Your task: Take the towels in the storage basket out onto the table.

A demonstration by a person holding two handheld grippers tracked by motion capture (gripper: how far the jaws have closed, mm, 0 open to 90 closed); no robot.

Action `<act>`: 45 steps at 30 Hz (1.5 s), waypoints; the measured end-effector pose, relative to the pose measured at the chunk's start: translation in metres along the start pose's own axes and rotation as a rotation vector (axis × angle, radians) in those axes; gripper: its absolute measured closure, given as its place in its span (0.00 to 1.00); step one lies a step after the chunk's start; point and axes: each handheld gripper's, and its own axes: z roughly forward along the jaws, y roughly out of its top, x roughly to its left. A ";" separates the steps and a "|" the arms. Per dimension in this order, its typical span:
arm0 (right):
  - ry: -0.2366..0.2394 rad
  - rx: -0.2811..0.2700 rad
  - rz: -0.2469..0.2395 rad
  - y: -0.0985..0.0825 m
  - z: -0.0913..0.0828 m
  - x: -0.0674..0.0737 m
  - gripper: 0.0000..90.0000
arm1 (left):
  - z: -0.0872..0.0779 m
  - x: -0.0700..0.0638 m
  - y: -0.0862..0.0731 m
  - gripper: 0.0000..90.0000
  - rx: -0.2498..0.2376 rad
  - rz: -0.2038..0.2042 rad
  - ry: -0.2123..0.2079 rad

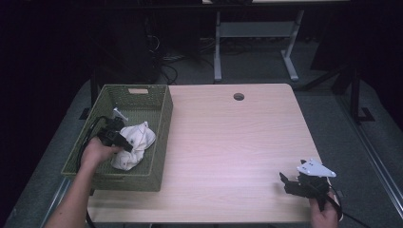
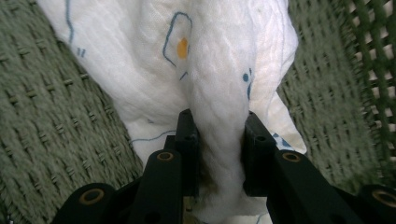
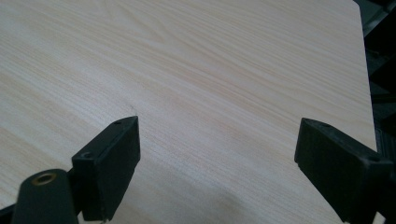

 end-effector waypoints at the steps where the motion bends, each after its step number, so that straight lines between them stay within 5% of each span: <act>1: -0.001 -0.001 0.003 0.000 -0.001 0.000 0.15 | -0.003 0.001 -0.001 0.80 -0.011 -0.002 -0.012; 6: 0.001 -0.009 0.010 0.000 -0.004 0.001 0.15 | -0.027 0.002 -0.006 0.80 -0.111 -0.018 -0.081; 11: 0.004 -0.016 0.009 0.001 -0.005 0.002 0.15 | -0.036 0.003 -0.008 0.80 -0.149 -0.012 -0.105; 20: -0.010 -0.007 0.022 0.000 -0.001 0.000 0.15 | -0.050 0.014 -0.012 0.80 -0.253 -0.053 -0.238; 28: -0.009 -0.011 0.021 0.000 -0.002 0.000 0.15 | -0.050 0.014 -0.017 0.80 -0.256 -0.047 -0.284; 32: -0.007 -0.011 0.021 0.000 -0.002 0.000 0.15 | -0.055 0.018 -0.019 0.80 -0.294 -0.071 -0.317; 37: -0.008 -0.010 0.022 0.000 -0.001 0.000 0.15 | -0.061 0.019 -0.019 0.80 -0.312 -0.070 -0.328; 45: -0.011 -0.010 0.024 0.000 -0.002 0.000 0.15 | -0.068 0.011 -0.018 0.80 -0.367 -0.060 -0.404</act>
